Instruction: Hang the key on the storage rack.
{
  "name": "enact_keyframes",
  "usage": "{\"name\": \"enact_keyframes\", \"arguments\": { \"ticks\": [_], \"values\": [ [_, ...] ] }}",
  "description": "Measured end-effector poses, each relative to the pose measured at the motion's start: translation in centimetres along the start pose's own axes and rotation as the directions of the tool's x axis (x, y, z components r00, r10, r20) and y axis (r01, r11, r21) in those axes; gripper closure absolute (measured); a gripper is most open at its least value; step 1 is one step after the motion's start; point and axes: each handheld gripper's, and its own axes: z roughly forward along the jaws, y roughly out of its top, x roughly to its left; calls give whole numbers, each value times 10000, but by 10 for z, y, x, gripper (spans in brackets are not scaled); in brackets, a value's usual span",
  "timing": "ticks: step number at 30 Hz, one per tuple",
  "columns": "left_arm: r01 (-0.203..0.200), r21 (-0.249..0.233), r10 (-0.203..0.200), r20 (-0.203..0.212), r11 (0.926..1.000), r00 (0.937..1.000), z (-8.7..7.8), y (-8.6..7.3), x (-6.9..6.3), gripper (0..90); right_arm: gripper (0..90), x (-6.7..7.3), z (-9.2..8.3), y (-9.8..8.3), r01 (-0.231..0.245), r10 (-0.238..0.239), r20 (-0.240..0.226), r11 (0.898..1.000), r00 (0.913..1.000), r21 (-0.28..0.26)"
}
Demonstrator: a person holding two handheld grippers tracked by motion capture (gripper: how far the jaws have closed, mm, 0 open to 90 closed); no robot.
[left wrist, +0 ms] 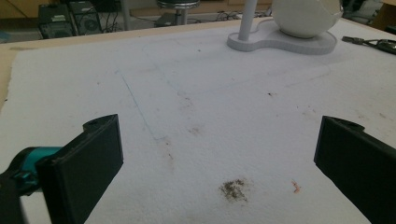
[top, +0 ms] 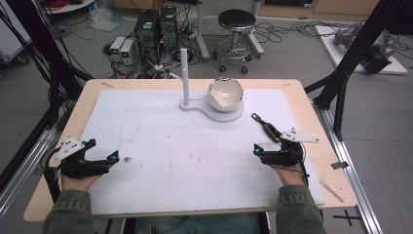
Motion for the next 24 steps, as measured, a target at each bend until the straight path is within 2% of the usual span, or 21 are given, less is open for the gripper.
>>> {"name": "enact_keyframes", "arguments": {
  "ticks": [15,24],
  "values": [
    [67,-57,-67,66,10000,10000,2,0,2,17,6,1,-1,-2,-228,225,101,9993,9997,304],
    [87,-109,-86,107,9999,9999,1,0,0,17,6,-3,-4,-2,-456,452,193,9987,9988,206]
  ]
}}
